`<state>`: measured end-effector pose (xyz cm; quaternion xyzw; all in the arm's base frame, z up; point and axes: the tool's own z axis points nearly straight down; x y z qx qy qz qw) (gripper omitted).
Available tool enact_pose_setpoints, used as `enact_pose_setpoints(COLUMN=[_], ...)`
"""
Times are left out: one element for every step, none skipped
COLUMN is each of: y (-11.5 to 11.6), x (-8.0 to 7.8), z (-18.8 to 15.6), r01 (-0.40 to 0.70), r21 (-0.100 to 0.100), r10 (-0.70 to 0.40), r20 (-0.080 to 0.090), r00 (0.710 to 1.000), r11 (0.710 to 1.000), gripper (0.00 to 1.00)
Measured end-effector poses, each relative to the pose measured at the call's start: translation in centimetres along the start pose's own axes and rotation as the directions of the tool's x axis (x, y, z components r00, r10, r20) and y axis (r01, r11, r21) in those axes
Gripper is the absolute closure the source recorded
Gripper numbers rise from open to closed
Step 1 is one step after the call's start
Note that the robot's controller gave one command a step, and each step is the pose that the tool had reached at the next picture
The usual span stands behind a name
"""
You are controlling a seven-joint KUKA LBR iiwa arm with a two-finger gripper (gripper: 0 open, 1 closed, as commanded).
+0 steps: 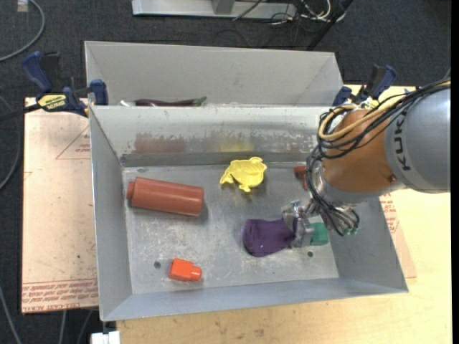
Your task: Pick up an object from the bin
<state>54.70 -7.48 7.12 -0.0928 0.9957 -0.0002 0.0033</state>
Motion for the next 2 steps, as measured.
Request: enact_pose_setpoints(y=[0.0,-0.8], x=[0.0,-1.0], z=[0.0,-14.6], r01=[0.000,0.005], r21=[0.000,0.001], r10=[0.000,-0.005], r20=[0.000,0.006], r00=[1.000,1.000], r11=[1.000,1.000], gripper=[1.00,1.00])
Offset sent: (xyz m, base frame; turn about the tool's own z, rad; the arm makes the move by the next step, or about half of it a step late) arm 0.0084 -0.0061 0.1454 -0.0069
